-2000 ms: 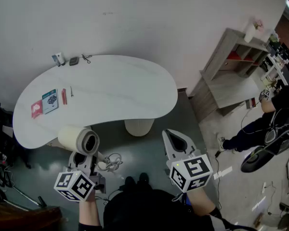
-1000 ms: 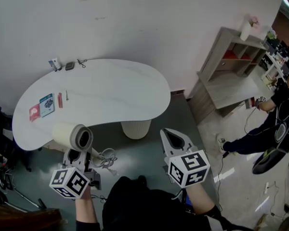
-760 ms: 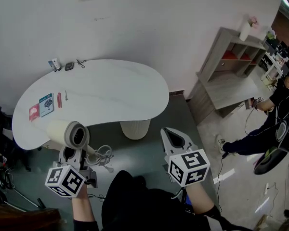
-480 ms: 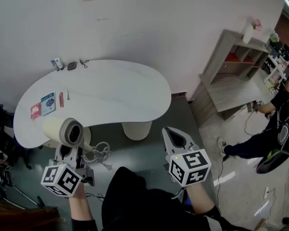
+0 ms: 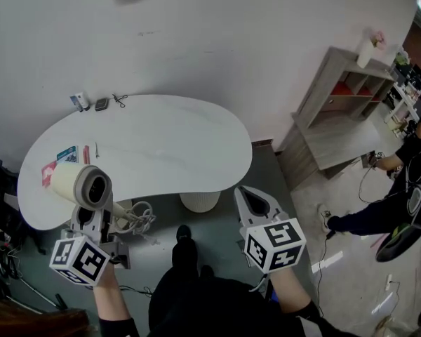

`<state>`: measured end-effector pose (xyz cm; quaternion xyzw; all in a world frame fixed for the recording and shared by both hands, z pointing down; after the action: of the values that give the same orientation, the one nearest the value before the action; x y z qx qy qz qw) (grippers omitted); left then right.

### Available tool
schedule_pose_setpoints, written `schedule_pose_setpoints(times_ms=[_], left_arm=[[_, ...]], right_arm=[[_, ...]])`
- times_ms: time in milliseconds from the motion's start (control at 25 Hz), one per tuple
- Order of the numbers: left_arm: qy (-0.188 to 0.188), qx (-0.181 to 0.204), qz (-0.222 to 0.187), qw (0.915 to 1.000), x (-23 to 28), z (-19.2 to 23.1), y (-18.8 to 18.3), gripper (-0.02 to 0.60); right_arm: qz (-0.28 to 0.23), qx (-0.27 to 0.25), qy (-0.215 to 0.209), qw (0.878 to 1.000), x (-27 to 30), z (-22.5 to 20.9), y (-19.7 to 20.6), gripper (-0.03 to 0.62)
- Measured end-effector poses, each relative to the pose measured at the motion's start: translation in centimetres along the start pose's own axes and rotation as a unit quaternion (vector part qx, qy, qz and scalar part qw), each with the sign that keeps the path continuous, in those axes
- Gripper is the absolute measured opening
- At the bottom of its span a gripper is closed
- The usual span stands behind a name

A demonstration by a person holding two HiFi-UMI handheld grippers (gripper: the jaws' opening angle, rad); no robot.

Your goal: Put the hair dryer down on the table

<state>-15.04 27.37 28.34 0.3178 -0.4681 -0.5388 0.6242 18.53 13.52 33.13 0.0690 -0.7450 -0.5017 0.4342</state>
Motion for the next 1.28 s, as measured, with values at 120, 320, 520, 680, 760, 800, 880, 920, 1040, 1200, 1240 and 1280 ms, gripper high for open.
schedule_pose_setpoints(times_ms=[120,320,520,680,760,800,880,920,1040,1200,1240,1280], left_arm=[[0.007,-0.004,0.005,1.0000,2.5,1.0,-1.0,0.160],[0.018,-0.006,0.019,0.9996,6.8,2.8,-2.2,0.160],[0.026,0.005,0.033,0.9991,10.7,5.2,-4.5,0.160],[0.034,0.015,0.042,0.9984,13.5,7.5,-6.1,0.160],[0.037,0.017,0.046,0.9981,14.8,8.6,-6.8,0.160],[0.040,0.018,0.049,0.9979,15.4,9.1,-7.2,0.160],[0.047,0.020,0.055,0.9972,16.6,10.0,-7.9,0.160],[0.051,0.023,0.059,0.9967,17.2,10.4,-8.1,0.160],[0.064,0.037,0.076,0.9944,18.8,11.5,-8.6,0.160],[0.079,0.058,0.099,0.9903,20.9,12.7,-8.9,0.160],[0.083,0.061,0.103,0.9893,21.5,12.8,-8.9,0.160],[0.088,0.063,0.107,0.9884,22.0,13.0,-8.8,0.160]], right_arm=[[0.006,0.002,0.004,1.000,1.6,-0.4,-1.2,0.002],[0.020,0.005,0.009,1.000,5.1,-0.9,-3.1,0.002],[0.025,0.005,0.014,1.000,8.8,-1.1,-6.2,0.002],[0.026,0.006,0.020,0.999,11.6,-0.9,-8.3,0.002],[0.027,0.008,0.025,0.999,12.8,-0.7,-9.2,0.002],[0.028,0.008,0.029,0.999,13.3,-0.7,-9.6,0.002],[0.029,0.011,0.036,0.999,14.3,-0.6,-10.4,0.002],[0.029,0.012,0.040,0.999,14.7,-0.6,-10.7,0.002],[0.031,0.015,0.051,0.998,16.0,-0.3,-11.5,0.002],[0.037,0.021,0.070,0.997,17.1,-0.1,-12.2,0.002],[0.040,0.022,0.075,0.996,17.3,-0.1,-12.2,0.002],[0.044,0.023,0.079,0.996,17.5,-0.1,-12.2,0.002]])
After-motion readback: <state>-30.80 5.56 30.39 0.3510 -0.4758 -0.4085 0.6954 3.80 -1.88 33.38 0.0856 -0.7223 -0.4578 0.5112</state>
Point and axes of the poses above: the fingertips, and each gripper's own axes: x forward along the fingers, z to its left, y out of its underside, the point moved 9 cm from there along -x, backward along the fingers, and after that the axes turned 15 degrees about z, right-handed, at the moved point
